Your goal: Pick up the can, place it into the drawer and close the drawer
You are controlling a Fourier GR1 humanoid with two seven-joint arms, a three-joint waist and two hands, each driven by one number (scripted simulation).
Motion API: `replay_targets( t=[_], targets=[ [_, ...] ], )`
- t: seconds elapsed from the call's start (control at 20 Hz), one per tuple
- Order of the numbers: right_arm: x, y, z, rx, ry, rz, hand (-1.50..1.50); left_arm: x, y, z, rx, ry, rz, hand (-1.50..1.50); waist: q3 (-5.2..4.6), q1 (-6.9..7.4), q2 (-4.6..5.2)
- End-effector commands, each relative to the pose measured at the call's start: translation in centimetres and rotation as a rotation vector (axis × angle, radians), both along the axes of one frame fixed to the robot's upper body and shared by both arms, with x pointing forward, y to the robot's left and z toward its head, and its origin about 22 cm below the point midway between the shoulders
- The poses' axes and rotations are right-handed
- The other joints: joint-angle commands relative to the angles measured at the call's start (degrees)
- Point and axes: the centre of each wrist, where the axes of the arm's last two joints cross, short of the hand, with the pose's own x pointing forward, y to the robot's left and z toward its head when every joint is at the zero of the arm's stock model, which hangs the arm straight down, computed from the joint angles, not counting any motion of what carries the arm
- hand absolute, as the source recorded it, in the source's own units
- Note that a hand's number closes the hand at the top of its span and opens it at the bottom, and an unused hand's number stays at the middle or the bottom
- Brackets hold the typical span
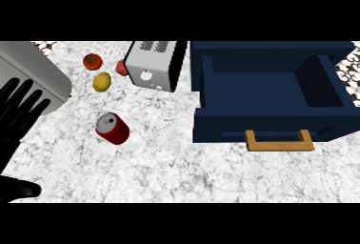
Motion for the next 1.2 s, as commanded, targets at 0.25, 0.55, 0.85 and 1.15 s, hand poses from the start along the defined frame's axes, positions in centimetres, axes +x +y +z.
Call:
replay_targets(
  t=[0.25,0.55,0.85,1.15],
  targets=[
    [-1.9,-1.0,1.1,-0.006,-0.013,0.001,-1.50,5.1,-1.5,-2.7,-0.022,0.054,0.006,-1.50,-0.02,-0.36,0.07],
    [-2.1,-3.8,0.9,0.004,-0.015,-0.007,-1.50,4.7,-2.8,-5.4,-0.005,0.081,0.029,-1.50,0.00,-0.02,0.02],
    [-4.0,-1.6,-0.8,0.005,-0.003,0.008,-1.50,4.6,-3.3,-8.3,0.022,0.084,0.040,-1.50,0.00,-0.05,-0.02],
    [-4.8,-3.6,1.0,0.007,-0.005,0.011,-1.50,6.5,-2.6,-12.6,0.031,0.127,0.081,-1.50,-0.02,-0.47,0.03]
  ],
)
